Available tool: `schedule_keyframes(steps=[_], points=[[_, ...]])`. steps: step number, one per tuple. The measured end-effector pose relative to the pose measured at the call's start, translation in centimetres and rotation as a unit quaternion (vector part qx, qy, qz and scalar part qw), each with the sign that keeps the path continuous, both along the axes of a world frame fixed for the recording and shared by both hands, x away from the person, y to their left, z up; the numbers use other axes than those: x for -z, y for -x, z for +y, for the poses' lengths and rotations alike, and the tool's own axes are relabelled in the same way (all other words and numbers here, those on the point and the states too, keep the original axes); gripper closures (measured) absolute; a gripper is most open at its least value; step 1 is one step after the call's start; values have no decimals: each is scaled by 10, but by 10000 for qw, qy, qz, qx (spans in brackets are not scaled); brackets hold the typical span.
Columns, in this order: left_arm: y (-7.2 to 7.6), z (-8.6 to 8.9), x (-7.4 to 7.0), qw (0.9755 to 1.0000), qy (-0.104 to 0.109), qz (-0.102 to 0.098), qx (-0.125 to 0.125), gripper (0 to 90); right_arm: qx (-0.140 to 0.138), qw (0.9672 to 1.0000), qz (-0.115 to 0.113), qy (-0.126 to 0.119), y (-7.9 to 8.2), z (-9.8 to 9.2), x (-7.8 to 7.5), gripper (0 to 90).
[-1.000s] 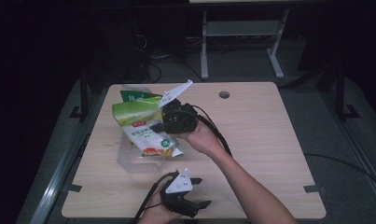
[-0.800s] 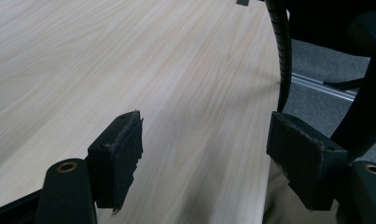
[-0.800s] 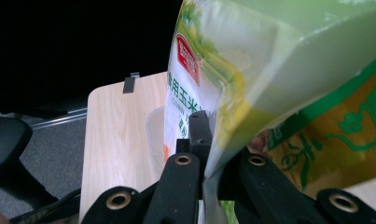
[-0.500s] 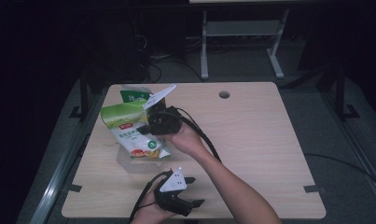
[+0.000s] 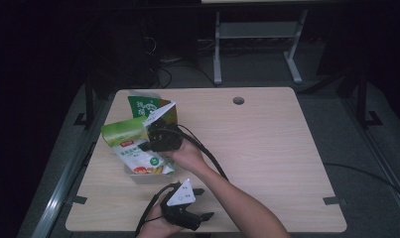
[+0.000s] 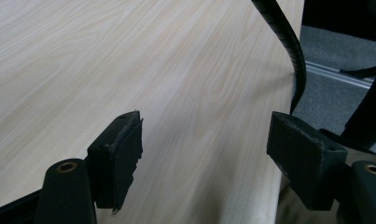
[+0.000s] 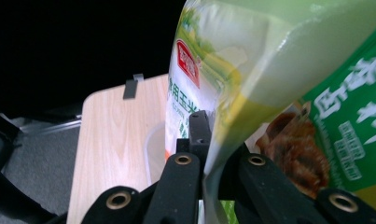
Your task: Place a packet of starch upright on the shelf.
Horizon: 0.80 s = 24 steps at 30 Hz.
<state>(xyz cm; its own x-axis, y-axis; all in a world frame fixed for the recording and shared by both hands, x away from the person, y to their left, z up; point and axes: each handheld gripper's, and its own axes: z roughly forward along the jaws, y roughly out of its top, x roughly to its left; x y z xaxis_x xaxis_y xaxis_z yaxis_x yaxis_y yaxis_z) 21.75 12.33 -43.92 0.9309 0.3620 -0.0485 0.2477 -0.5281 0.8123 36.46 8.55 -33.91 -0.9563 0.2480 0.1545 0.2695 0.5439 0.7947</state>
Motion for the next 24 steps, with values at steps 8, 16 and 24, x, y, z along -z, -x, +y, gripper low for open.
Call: schedule_keyframes(steps=[8,16,24], points=[[0,0,2,10000,-30,-39,16,259,-30,9999,147,1,1,-5,17,855],[2,-2,2,9999,-29,-101,-3,256,-99,9983,-78,573,3,-13,4,799],[2,-5,3,9999,-66,-104,26,256,-92,9954,-15,951,5,-16,17,859]])
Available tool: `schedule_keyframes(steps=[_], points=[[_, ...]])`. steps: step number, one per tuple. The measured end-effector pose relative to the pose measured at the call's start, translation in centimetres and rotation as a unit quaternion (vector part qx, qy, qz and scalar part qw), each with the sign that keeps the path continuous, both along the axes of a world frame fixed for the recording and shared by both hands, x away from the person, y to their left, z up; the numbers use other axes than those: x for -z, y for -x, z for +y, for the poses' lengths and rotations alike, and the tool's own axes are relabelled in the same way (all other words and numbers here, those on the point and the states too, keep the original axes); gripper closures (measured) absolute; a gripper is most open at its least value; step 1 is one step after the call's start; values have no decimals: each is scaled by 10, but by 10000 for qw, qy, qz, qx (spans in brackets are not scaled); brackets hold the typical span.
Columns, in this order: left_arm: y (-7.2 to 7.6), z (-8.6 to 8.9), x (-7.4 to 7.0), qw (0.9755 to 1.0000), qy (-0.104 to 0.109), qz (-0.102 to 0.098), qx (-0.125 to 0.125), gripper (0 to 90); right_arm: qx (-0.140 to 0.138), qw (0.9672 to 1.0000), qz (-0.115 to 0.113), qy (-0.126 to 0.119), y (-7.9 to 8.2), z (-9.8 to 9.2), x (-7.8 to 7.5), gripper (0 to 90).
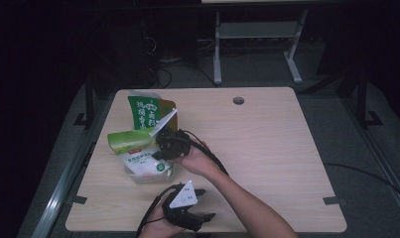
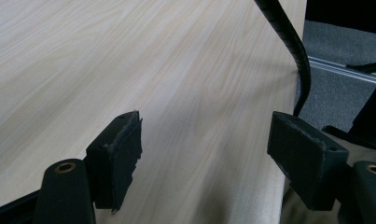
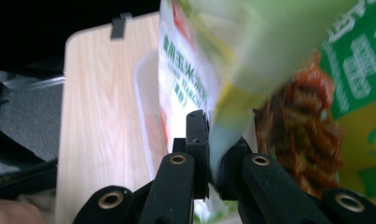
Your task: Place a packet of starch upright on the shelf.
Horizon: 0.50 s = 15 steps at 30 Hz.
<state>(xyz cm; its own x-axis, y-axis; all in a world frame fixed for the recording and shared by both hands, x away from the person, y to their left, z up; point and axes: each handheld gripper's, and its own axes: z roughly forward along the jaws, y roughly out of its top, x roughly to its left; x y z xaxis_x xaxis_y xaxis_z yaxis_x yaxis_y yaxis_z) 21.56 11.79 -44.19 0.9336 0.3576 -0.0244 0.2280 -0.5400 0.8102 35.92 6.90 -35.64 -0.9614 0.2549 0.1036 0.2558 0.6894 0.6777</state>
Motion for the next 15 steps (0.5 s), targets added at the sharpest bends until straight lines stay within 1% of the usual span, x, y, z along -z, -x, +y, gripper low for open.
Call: schedule_keyframes(steps=[1,3,4,6,10,15], points=[[0,0,0,10000,-7,-28,11,256,70,9999,72,36,0,-2,3,859],[0,0,0,10000,-17,2,-3,256,118,9996,224,-84,-3,-9,10,860],[-1,0,0,10000,-23,-2,3,256,134,9995,269,-91,-3,-12,11,860],[-1,-1,1,10000,3,14,-7,256,153,9995,270,-100,-4,-15,14,860],[-1,-1,1,10000,38,57,-40,256,165,9992,353,-131,-6,-19,17,861],[-1,-1,1,10000,20,53,-42,256,148,9987,438,-204,-8,-21,19,858]])
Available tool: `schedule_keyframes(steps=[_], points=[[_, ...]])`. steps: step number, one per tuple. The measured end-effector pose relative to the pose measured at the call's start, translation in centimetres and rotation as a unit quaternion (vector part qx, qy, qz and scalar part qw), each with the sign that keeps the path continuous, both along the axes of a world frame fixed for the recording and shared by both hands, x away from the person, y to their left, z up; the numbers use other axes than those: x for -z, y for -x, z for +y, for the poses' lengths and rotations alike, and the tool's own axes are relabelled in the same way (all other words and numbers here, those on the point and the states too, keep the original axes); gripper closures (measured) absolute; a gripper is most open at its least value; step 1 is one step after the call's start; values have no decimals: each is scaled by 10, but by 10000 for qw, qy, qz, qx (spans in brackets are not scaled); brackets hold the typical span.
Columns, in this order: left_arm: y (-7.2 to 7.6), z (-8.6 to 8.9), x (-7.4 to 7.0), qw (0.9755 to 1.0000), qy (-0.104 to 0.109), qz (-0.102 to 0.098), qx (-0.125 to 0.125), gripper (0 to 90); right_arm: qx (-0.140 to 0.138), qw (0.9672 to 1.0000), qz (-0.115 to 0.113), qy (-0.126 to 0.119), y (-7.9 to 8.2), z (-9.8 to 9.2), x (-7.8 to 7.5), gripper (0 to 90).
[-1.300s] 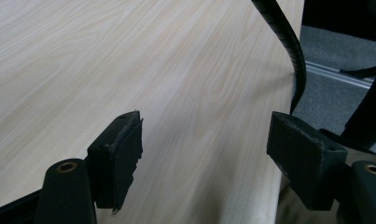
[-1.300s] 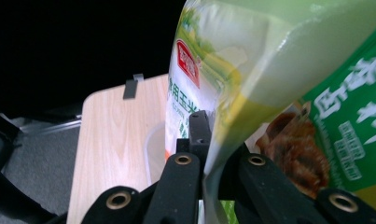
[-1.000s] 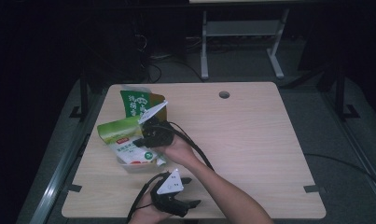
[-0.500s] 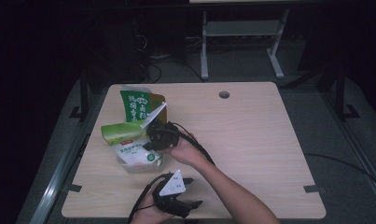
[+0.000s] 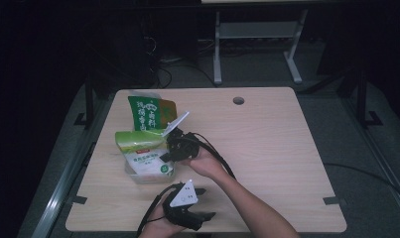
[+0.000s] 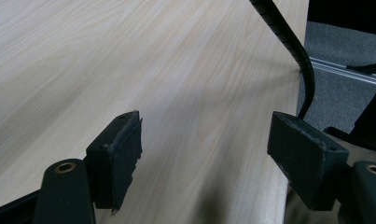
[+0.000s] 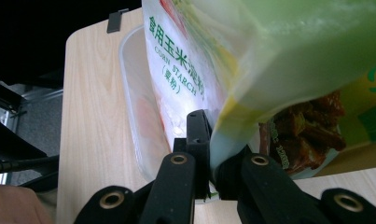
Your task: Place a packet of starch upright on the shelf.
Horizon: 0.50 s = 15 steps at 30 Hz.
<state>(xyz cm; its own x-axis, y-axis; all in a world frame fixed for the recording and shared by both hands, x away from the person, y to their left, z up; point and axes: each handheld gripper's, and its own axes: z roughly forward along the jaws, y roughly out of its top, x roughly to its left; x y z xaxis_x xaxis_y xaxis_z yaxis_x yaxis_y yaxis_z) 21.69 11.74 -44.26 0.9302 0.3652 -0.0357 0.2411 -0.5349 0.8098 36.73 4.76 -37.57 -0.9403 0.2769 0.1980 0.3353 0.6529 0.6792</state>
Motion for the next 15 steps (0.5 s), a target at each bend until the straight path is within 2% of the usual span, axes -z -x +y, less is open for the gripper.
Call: schedule_keyframes(steps=[6,12,15], points=[[0,0,-1,10000,34,6,-33,256,-63,9999,73,-78,-1,-4,-1,806],[-2,2,-3,9999,70,-20,-71,256,1,9996,60,-284,-2,-14,-9,688],[-3,2,-3,9999,80,2,-75,255,34,9995,90,-306,-3,-20,-11,641]])
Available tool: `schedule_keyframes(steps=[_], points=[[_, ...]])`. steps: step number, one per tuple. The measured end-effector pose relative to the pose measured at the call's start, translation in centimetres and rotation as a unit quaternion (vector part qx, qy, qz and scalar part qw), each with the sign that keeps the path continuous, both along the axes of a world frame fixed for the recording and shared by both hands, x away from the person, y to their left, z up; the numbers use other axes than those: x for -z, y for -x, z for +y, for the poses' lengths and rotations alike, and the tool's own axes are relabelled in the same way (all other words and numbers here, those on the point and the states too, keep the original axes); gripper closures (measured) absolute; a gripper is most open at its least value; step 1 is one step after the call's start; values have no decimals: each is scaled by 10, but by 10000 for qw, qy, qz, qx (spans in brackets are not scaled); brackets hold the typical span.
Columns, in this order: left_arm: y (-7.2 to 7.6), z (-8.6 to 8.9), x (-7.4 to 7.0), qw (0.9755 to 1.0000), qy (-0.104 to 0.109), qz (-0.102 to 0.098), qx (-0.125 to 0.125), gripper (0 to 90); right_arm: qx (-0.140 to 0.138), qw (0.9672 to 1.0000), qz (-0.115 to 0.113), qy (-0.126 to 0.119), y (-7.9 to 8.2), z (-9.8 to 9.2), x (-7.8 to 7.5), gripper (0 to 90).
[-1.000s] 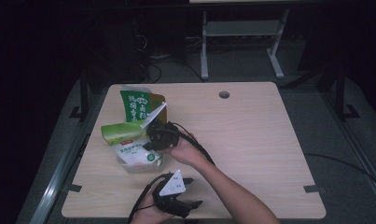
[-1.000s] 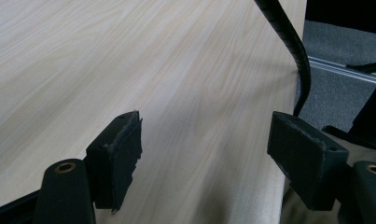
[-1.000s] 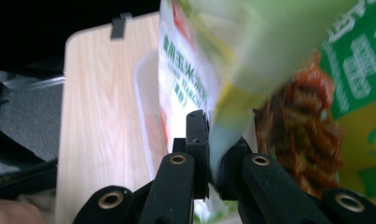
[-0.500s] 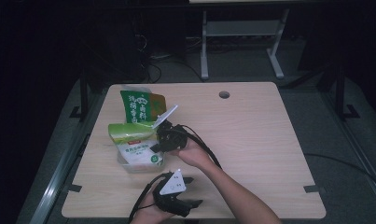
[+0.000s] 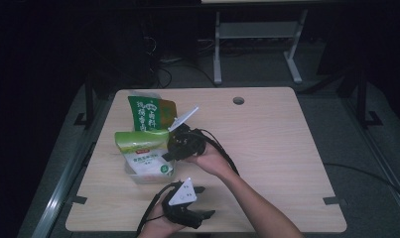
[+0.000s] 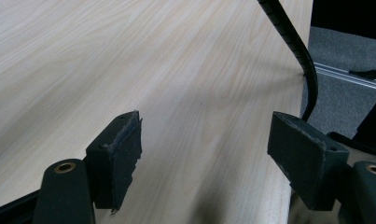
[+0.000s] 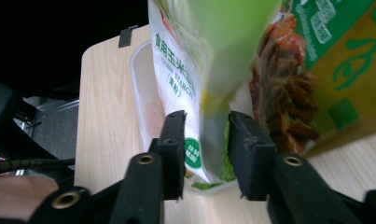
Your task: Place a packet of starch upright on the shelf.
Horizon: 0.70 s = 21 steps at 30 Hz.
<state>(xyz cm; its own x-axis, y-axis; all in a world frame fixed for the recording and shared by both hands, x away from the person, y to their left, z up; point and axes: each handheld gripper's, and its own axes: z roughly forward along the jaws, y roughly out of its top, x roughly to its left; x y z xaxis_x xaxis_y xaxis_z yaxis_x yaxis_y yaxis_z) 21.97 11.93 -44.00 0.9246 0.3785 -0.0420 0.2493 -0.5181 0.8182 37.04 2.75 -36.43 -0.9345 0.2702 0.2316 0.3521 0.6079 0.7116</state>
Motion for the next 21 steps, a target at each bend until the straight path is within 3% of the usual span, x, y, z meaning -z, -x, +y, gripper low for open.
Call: schedule_keyframes(steps=[7,16,21], points=[[0,1,0,10000,10,-18,-50,253,243,9996,131,-6,0,-23,-5,548],[-2,-1,-1,10000,-15,-37,-67,251,479,9988,124,-19,-2,-55,-7,478],[-3,0,-1,10000,-32,-58,-55,249,658,9975,202,-144,-6,-76,-6,443]])
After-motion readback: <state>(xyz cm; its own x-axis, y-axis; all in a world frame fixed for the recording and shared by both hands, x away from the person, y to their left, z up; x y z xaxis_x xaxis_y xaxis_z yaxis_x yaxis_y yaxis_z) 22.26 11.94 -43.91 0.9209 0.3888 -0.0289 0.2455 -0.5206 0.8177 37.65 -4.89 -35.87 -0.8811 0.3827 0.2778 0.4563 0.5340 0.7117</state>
